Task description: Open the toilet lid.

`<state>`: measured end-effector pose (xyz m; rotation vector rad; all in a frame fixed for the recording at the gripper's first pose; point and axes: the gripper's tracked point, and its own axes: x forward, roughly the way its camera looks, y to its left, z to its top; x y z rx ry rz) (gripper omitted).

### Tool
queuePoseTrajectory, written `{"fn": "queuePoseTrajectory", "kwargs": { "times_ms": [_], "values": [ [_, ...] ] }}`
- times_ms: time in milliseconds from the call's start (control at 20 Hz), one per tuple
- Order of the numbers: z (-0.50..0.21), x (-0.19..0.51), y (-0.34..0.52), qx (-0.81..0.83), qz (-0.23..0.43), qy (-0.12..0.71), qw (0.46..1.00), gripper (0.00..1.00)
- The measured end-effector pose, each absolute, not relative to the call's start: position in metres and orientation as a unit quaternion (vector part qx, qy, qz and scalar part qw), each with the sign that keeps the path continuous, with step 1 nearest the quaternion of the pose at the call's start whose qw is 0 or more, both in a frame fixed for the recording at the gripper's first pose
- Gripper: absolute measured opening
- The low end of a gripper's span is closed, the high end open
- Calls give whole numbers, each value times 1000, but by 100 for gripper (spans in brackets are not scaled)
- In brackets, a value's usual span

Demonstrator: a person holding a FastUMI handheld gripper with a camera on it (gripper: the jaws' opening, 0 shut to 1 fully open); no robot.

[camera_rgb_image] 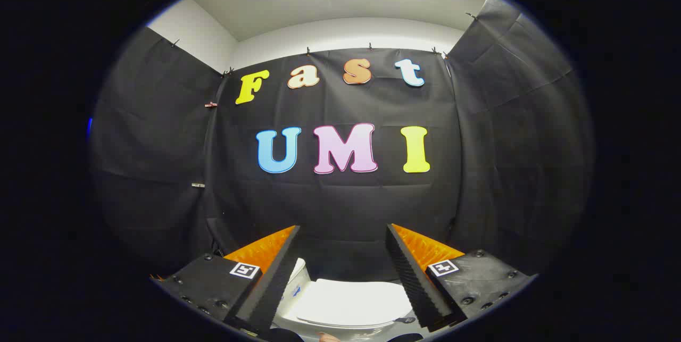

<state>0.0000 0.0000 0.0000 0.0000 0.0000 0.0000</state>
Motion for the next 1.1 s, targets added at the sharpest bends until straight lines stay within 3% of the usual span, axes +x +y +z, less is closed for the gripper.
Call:
{"fn": "queuePoseTrajectory", "kwargs": {
  "times_ms": [1100],
  "values": [
    [-1,-2,-9,-4,-15,1,1000,99]
  ]
}}
